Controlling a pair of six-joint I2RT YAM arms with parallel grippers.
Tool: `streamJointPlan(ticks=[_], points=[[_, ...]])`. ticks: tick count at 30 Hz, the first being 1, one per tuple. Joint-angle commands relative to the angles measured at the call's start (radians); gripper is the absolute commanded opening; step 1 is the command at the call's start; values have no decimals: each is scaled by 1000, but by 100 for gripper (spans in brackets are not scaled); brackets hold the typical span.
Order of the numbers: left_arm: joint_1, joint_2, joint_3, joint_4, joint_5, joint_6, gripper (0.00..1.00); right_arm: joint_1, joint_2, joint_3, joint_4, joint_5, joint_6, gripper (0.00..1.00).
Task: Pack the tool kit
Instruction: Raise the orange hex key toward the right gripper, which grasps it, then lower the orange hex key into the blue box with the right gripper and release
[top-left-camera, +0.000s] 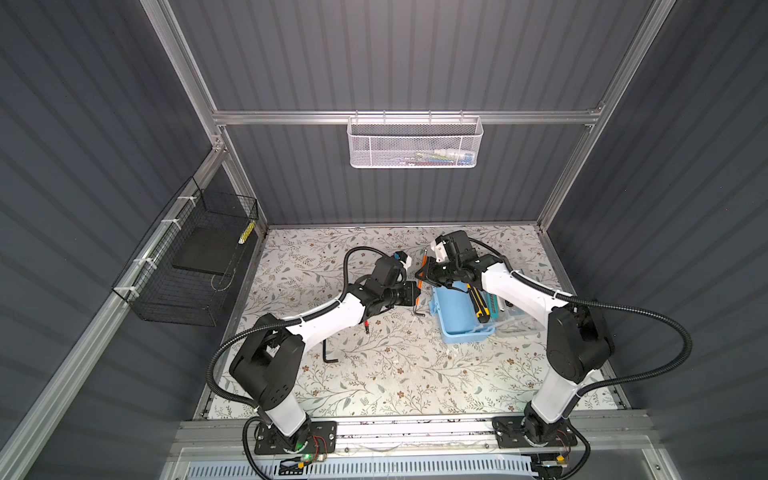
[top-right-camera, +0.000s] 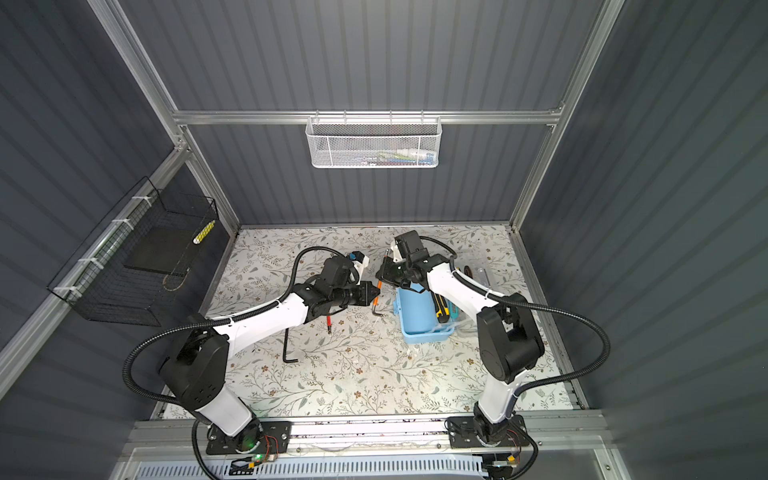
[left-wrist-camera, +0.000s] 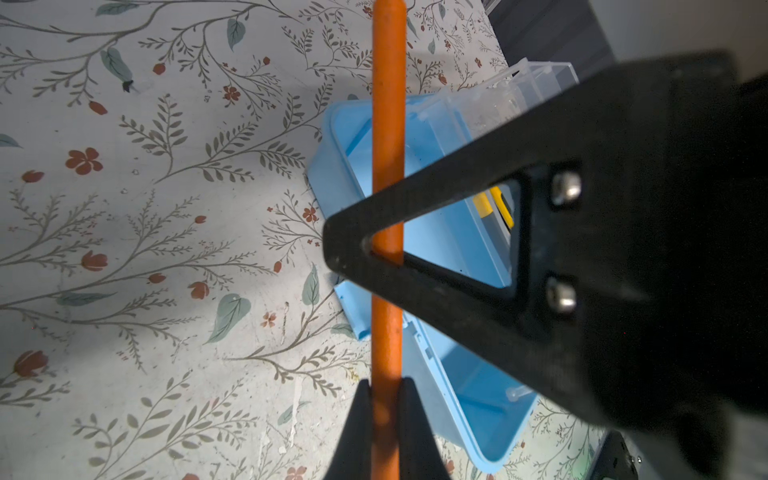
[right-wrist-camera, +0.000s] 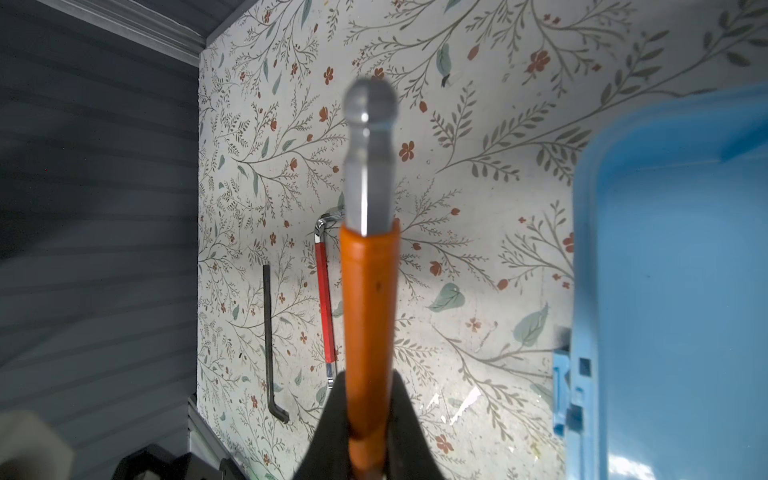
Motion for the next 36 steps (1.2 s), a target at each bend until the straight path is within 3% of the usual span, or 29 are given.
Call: streamJointPlan(ticks=[1, 5, 6, 8, 11, 16, 29, 36], points=[[-6, -31, -7, 79, 65, -11, 3, 10, -1, 27, 19, -39, -4, 7], [-5, -25, 0, 64, 71, -16, 18, 8, -12, 29, 7, -28, -24, 2], [-3, -26, -2, 59, 64, -15, 24, 7, -15, 33, -3, -23, -32, 2], [-2, -38, -8, 31, 21, -10, 48, 3, -29, 39, -35, -4, -53, 2], [8, -68, -26, -5, -46, 1, 71, -5, -64, 36, -73, 46, -85, 1], [30, -114, -50, -105, -195, 17, 96, -24, -102, 50, -193, 122, -172, 1], [165, -21, -12, -432, -399, -14, 100, -65, -23, 175, -547, 417, -393, 3], [167, 13, -16, -439, -412, 3, 99, -61, 86, 239, -576, 445, -414, 4]])
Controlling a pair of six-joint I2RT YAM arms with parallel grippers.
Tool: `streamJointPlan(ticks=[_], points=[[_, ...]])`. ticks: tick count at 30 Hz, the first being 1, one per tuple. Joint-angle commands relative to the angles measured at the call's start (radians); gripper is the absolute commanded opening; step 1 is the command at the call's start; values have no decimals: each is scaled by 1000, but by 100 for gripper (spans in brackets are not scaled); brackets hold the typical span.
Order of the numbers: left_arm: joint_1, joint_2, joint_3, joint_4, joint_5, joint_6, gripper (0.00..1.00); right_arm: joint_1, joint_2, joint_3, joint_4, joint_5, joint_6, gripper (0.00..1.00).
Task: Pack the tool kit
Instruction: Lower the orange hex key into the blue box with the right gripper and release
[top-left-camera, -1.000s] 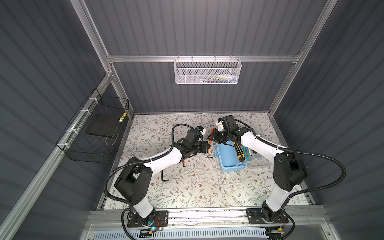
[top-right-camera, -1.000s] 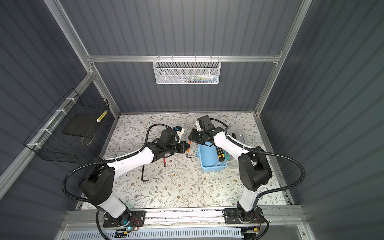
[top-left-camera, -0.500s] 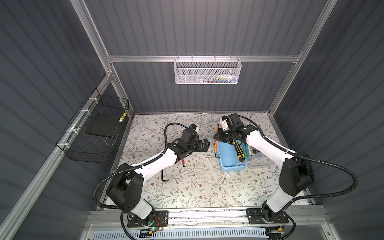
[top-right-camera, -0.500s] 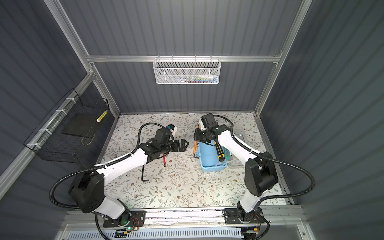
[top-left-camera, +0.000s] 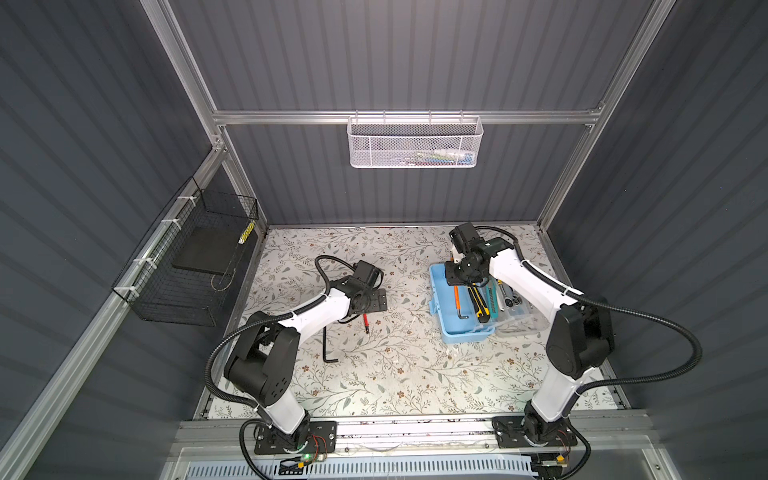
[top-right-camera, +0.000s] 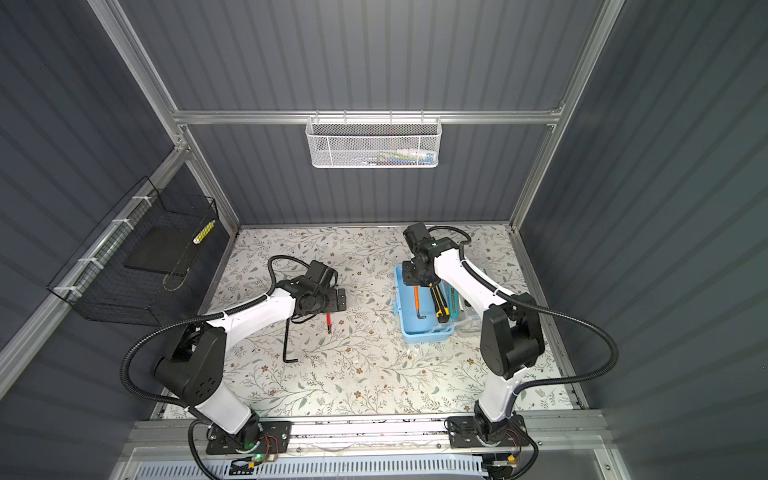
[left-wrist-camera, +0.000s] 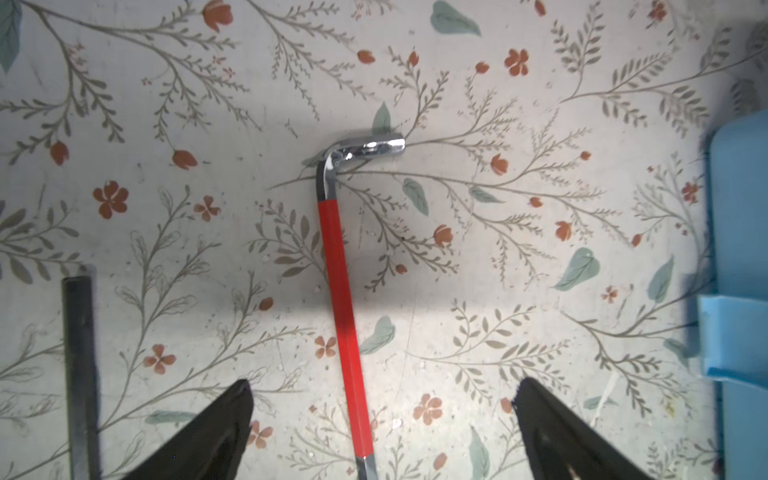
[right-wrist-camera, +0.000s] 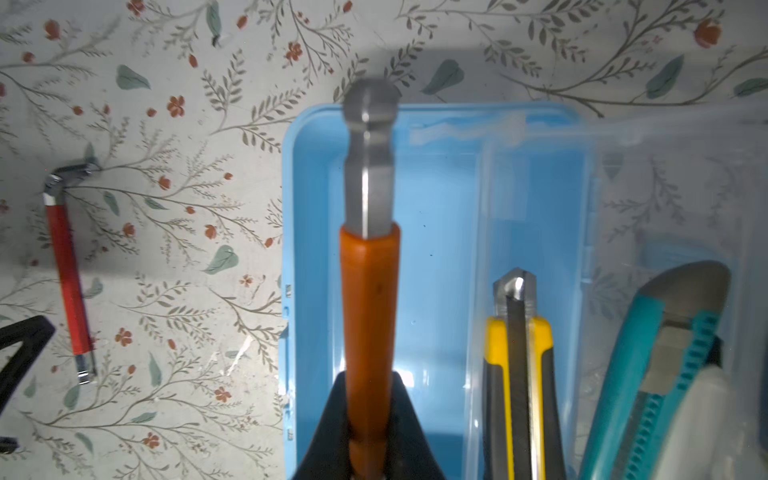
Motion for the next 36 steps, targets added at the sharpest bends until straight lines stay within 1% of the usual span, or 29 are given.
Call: streamJointPlan(ticks=[1, 4, 8, 15, 24, 29, 34, 36], points=[[4, 14, 21, -49, -37, 11, 99, 3, 50, 49, -52, 40, -31, 5], [3, 17, 16, -63, -52, 16, 99, 9, 97, 73, -65, 16, -31, 5], [3, 22, 7, -53, -49, 16, 99, 17, 113, 62, -33, -26, -13, 7], [4, 48, 16, -48, -22, 18, 98, 17, 161, 96, -75, 42, -10, 13], [5, 73, 25, -63, -37, 24, 96, 21, 208, 108, -63, 31, -5, 19], [5, 88, 27, -64, -45, 21, 93, 21, 216, 109, -51, 11, 3, 23], [7, 104, 26, -60, -48, 30, 83, 20, 202, 88, -33, -11, 14, 24], [12, 112, 22, -60, -44, 32, 79, 20, 191, 79, -26, -15, 20, 27]])
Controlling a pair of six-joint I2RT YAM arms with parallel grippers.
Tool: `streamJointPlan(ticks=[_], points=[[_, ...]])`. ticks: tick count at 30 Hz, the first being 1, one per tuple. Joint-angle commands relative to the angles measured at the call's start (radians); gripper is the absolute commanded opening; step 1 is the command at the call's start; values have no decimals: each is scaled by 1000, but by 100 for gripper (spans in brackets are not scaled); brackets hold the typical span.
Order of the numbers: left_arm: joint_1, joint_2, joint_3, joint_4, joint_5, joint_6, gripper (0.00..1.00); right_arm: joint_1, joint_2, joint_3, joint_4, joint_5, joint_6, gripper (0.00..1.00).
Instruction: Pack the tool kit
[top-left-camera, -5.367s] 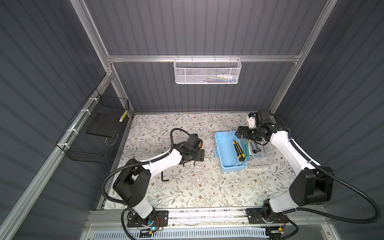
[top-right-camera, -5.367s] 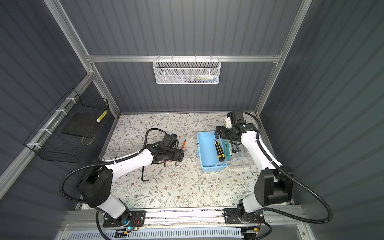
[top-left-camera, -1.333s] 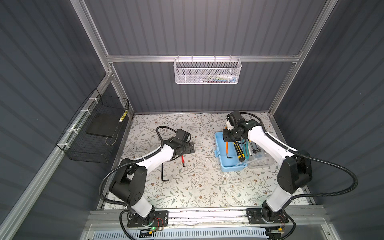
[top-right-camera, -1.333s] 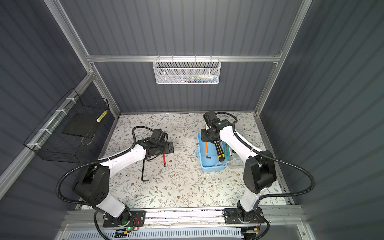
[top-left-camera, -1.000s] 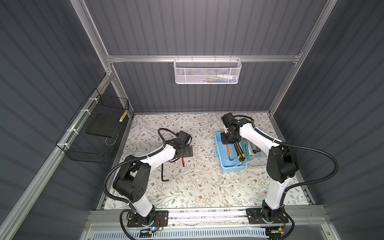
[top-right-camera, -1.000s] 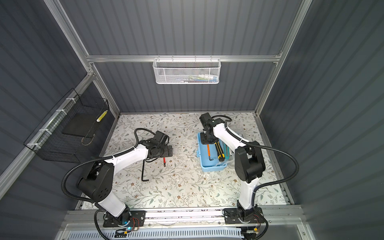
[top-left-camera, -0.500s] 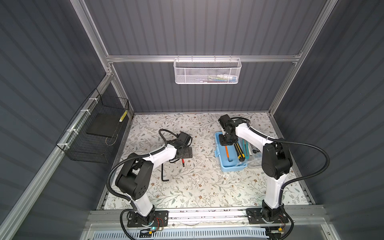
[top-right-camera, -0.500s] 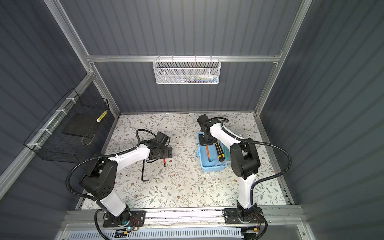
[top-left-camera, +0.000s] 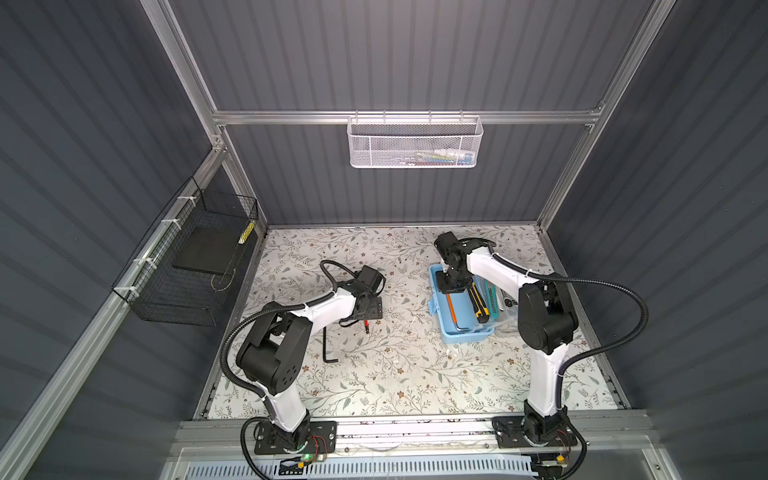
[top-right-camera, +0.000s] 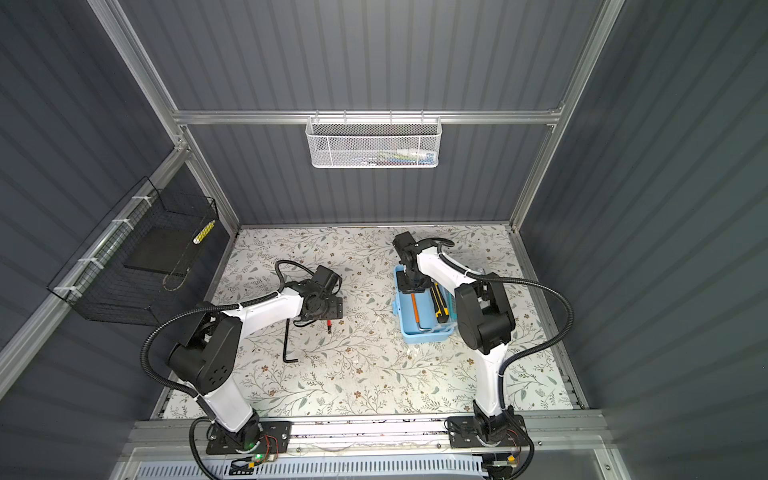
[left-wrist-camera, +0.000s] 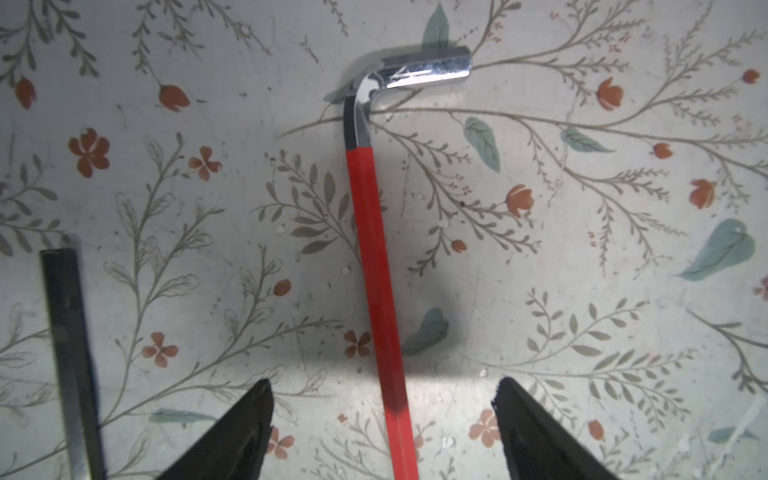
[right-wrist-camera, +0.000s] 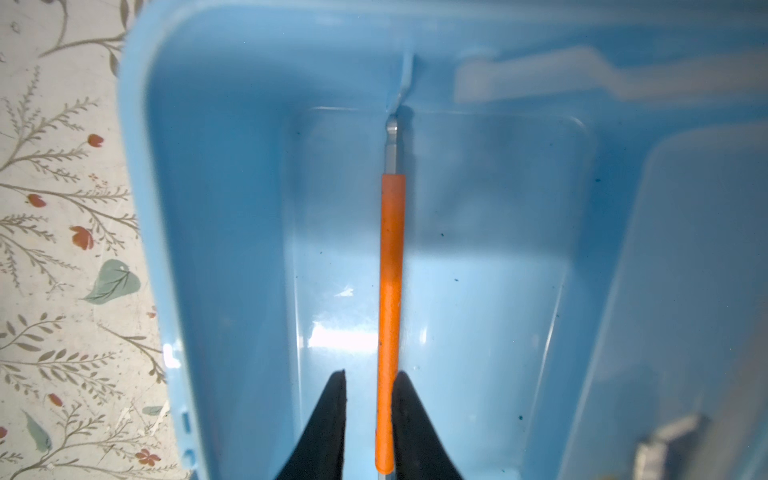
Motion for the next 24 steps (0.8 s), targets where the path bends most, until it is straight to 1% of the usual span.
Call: streamJointPlan(ticks=[1, 3, 8, 11, 14, 20, 24], points=[[12, 25, 19, -22, -7, 16, 77, 5, -27, -5, 7, -17, 25, 29], [13, 31, 18, -17, 2, 16, 75, 6, -43, -9, 12, -15, 30, 34], [14, 55, 24, -12, 20, 23, 56, 6, -86, -22, 31, -7, 45, 44], [14, 70, 18, -10, 22, 22, 51, 6, -113, -33, 46, -3, 53, 49], [14, 78, 13, -5, 26, 22, 44, 6, -136, -41, 55, -2, 60, 54], [14, 87, 5, 8, 56, 29, 26, 6, -166, -49, 67, 0, 64, 56], [14, 83, -6, 17, 80, 40, 11, 5, -182, -64, 78, 4, 70, 56]])
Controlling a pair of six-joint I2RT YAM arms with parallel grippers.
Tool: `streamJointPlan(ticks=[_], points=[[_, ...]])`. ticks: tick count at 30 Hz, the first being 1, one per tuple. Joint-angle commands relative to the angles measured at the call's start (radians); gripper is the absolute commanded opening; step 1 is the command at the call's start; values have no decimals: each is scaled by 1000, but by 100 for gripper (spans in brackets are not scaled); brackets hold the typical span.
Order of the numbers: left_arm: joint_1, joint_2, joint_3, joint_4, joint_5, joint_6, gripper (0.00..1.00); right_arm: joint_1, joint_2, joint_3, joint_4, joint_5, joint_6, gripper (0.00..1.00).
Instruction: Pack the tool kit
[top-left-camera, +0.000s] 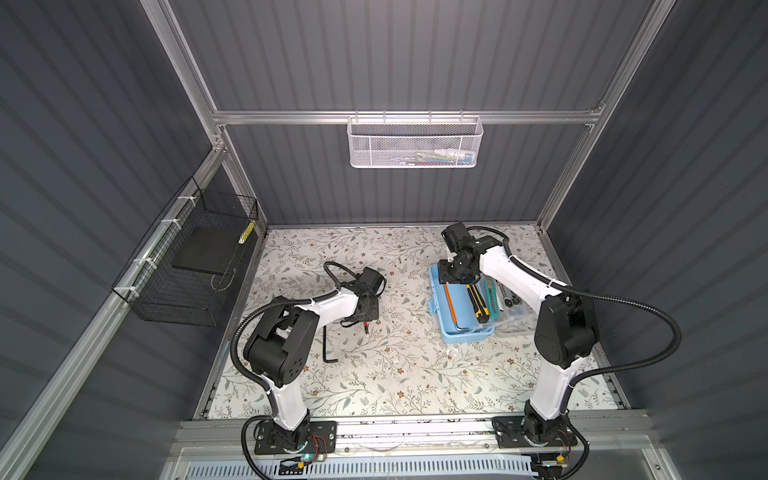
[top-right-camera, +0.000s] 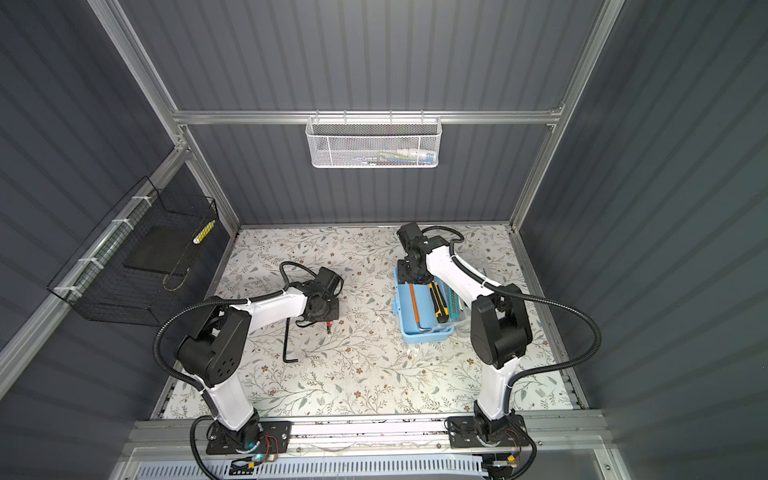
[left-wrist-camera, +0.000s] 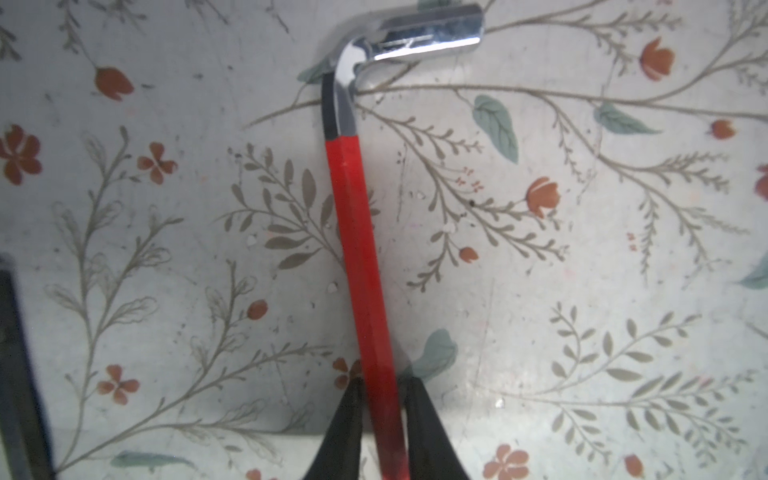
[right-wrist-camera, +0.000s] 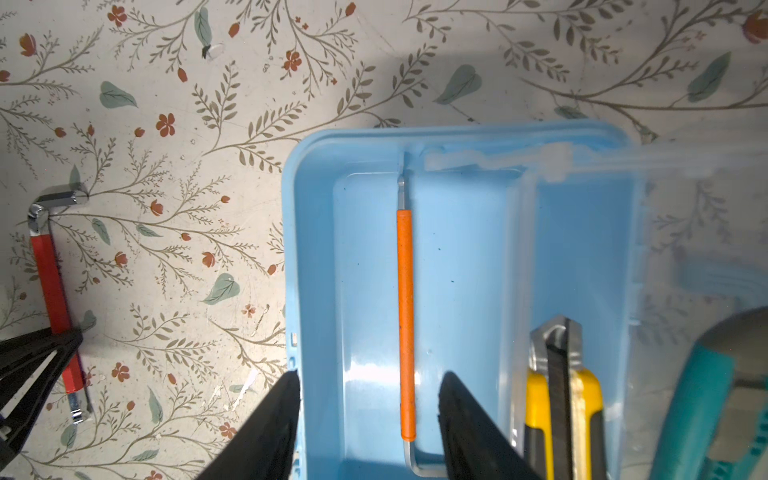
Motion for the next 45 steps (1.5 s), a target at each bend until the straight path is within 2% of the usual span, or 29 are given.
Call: streamJointPlan(ticks=[1, 4, 11, 25, 34, 45], points=[[7, 22, -13, -12, 61, 17, 7, 6, -28, -24, 7, 9, 17, 56], [7, 8, -22, 0, 80, 22, 0, 6, -41, -38, 19, 5, 24, 57], [7, -54, -18, 10, 99, 10, 0, 5, -78, -73, 72, -43, 47, 57], [-8, -195, -17, 114, 223, -70, 0, 29, -104, -137, 259, -256, 168, 58], [-63, -196, -10, 272, 330, -116, 0, 63, -102, -160, 381, -352, 232, 56], [-127, -176, 20, 388, 387, -145, 0, 82, -68, -159, 424, -372, 256, 52]])
